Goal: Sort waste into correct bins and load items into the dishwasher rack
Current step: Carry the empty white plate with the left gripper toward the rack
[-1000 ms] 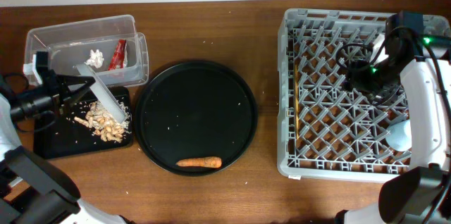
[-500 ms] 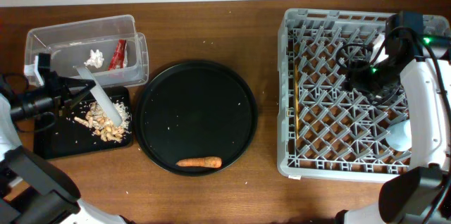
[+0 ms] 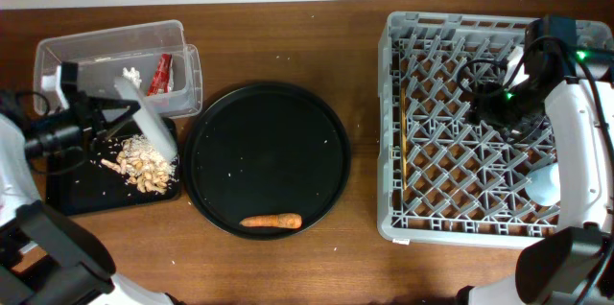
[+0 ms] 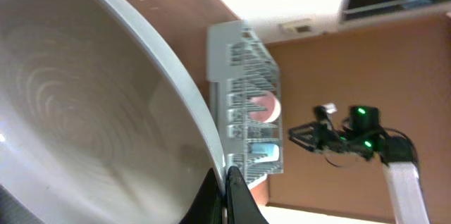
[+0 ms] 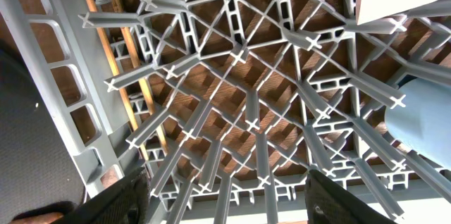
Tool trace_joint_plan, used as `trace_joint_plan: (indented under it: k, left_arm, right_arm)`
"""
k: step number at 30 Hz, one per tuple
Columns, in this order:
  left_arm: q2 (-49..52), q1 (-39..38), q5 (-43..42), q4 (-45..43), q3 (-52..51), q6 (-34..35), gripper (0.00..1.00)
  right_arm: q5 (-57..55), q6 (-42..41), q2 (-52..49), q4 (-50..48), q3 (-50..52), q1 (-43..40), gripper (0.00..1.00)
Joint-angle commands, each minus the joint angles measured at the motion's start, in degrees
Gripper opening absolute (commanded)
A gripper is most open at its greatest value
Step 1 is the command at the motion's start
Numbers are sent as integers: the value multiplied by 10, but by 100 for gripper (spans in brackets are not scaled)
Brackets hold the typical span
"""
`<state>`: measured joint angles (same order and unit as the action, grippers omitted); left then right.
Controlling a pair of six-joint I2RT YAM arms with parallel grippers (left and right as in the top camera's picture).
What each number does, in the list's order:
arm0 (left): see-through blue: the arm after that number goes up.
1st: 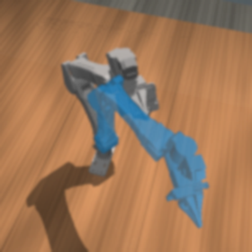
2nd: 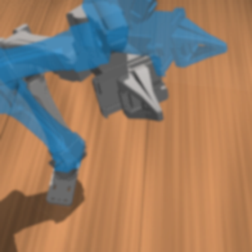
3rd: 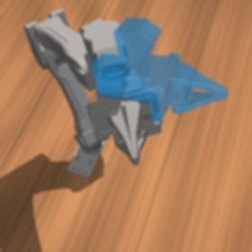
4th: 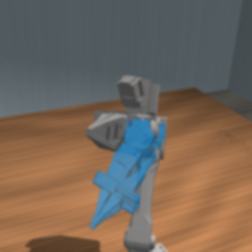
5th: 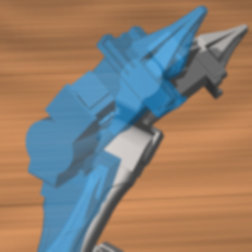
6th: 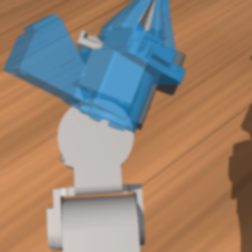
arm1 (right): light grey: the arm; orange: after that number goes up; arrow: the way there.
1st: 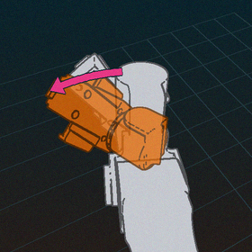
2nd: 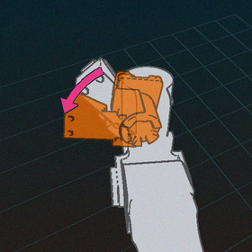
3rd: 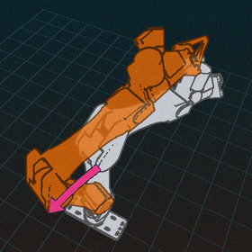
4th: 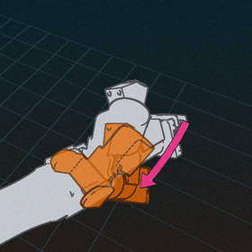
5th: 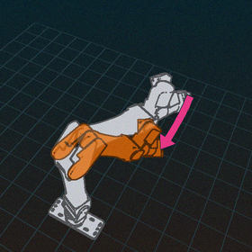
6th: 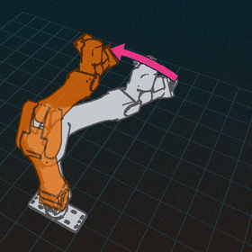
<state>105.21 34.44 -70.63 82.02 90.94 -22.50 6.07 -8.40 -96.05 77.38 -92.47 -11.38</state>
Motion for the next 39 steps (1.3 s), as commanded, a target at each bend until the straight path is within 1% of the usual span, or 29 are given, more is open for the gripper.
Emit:
trace_joint_plan:
  k: [1, 4, 5, 6, 9, 10, 11, 12, 15, 16, 17, 18, 20, 21, 24, 26, 28, 29, 30, 34, 37, 39]
  left_arm:
    - [-25, -56, -65, 1, -1, -31, 0]
    - [-25, -139, -54, -22, -1, -29, 0]
    - [-25, -184, -41, -50, -1, -16, 0]
    - [-25, -208, -29, -73, -1, 5, 0]
    - [-25, -312, 75, -215, 0, 165, 0]
    - [-25, -346, 96, -268, 1, 204, 0]
    - [-25, -374, 96, -319, 1, 229, 0]
    - [-25, -410, 96, -391, 1, 262, 0]
    - [-24, -490, 96, -556, 1, 309, 0]
    - [-22, -509, 96, -595, 1, 323, 0]
    - [-18, -541, 96, -660, 1, 349, 0]
    - [-11, -566, 96, -715, 1, 372, 0]
    - [2, -595, 102, -792, 1, 416, 0]
    - [15, -615, 125, -837, 1, 451, 0]
    - [54, -661, 206, -914, 1, 514, 0]
    - [83, -688, 225, -972, 1, 534, 0]
    - [113, -714, 225, -1029, 1, 534, 0]
    - [127, -728, 229, -1052, 1, 534, 0]
    - [139, -740, 242, -1056, 1, 534, 0]
    - [169, -756, 255, -1050, 1, 533, 0]
    - [176, -753, 286, -993, 1, 533, 0]
    - [176, -750, 291, -976, 1, 533, 0]
  right_arm:
    - [-7, 10, 11, 1, -7, 0, 70]
    - [-39, 10, 11, 13, -7, 0, 70]
    - [-61, 4, 11, 22, -7, 0, 70]
    - [-73, 0, 11, 27, -7, 0, 70]
    - [-97, -16, 11, 49, -7, -15, 70]
    - [-99, -23, 11, 56, -7, -25, 70]
    - [-102, -30, 11, 61, -7, -37, 70]
    - [-111, -36, 11, 64, -7, -53, 70]
    - [-117, -44, 11, 68, -7, -103, 70]
    - [-111, -43, 11, 69, -7, -112, 70]
    - [-93, -43, 11, 69, -7, -125, 70]
    - [-91, -43, 11, 69, -7, -129, 70]
    - [-91, -43, 11, 69, -7, -130, 70]
    - [-91, -43, 11, 69, -7, -130, 70]
    - [-91, -43, 11, 69, -7, -130, 70]
    - [-91, -43, 11, 68, -7, -130, 70]
    - [-91, -43, 11, 68, -7, -130, 70]
    - [-91, -43, 11, 68, -7, -130, 70]
    - [-91, -43, 11, 68, -7, -130, 70]
    - [-91, -43, 11, 68, -7, -130, 70]
    - [-91, -43, 11, 66, -7, -130, 70]
    - [-91, -43, 11, 66, -7, -130, 70]
